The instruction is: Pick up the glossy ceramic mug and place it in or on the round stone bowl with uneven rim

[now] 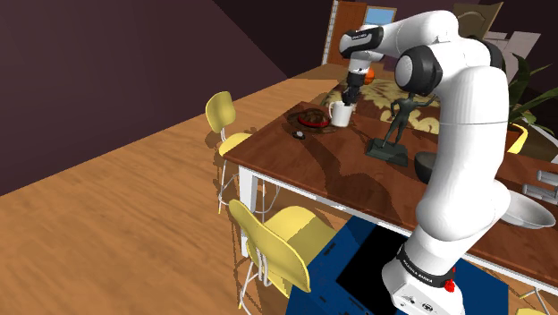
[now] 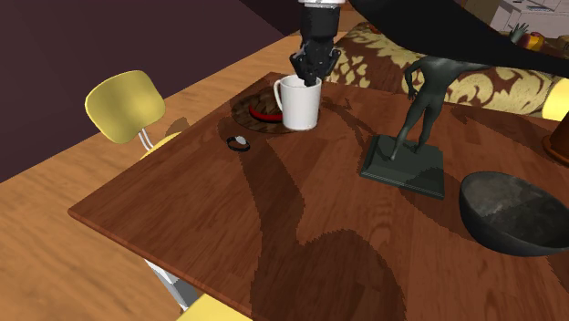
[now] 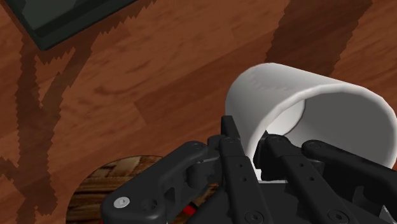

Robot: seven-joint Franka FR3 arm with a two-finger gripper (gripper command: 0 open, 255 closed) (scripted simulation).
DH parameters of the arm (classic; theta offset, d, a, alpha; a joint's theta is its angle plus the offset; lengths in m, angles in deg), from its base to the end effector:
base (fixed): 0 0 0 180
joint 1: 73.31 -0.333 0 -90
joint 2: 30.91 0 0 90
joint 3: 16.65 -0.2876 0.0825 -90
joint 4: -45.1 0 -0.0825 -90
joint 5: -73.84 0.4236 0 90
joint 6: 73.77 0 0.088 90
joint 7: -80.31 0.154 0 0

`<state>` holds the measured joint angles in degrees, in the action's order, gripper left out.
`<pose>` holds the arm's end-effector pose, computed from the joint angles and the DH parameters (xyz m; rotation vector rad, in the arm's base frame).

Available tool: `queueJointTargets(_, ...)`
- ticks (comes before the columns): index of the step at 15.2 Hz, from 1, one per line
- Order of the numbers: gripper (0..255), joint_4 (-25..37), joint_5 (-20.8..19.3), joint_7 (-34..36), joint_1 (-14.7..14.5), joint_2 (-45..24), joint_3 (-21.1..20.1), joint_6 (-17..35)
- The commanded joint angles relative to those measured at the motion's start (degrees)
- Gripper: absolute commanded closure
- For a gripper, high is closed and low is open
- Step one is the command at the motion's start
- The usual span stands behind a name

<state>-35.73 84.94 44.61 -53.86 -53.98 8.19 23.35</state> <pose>0.5330 -0.4358 0.4007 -3.0599 0.2422 0.0717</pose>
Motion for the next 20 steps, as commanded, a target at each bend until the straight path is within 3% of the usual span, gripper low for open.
queueJointTargets(1, 255, 1.7, 0.0, 0.2, 0.1, -0.1, 0.0, -1.6)
queueJointTargets(7, 255, 6.5, 0.1, 0.4, 0.7, -0.5, 0.1, -6.0)
queueJointTargets(13, 255, -7.4, -3.9, -3.8, 1.1, 10.0, 2.6, -2.1)
queueJointTargets(20, 255, -18.3, -8.7, -8.7, 3.2, 19.8, 5.6, 0.0)
